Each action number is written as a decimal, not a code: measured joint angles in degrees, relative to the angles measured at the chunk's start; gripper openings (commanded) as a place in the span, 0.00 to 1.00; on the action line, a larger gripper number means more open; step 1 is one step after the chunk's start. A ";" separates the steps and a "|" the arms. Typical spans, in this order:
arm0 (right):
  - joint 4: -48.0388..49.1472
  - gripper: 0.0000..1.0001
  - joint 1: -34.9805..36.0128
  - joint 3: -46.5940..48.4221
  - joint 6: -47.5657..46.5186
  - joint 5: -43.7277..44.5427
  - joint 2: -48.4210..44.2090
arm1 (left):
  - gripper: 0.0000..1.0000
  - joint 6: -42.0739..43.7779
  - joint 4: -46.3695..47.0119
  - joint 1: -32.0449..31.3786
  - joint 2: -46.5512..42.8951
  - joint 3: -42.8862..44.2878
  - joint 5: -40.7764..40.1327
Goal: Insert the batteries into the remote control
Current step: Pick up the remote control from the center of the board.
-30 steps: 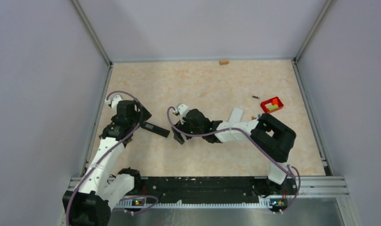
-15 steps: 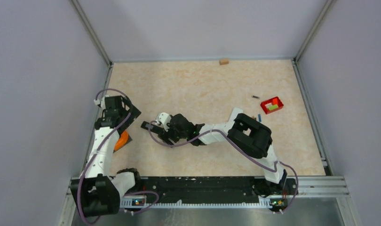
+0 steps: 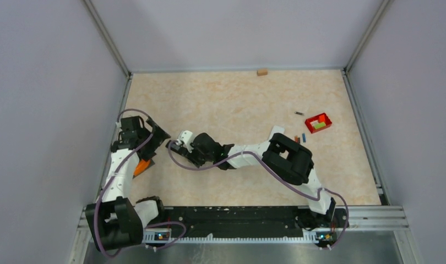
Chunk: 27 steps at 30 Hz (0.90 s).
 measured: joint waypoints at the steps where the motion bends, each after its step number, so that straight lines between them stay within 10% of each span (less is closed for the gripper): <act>1: -0.02 0.29 0.00 -0.04 0.35 0.22 -0.07 | 0.99 0.00 0.37 0.02 0.02 -0.50 1.27; 19: -1.27 0.29 -7.08 -10.38 29.49 -13.97 -8.15 | 0.98 -5.57 22.82 -0.04 5.77 -17.90 25.38; 27: -2.56 0.29 -7.19 -10.62 33.66 -20.06 -8.24 | 0.72 -8.66 31.95 -1.60 10.12 -19.65 27.80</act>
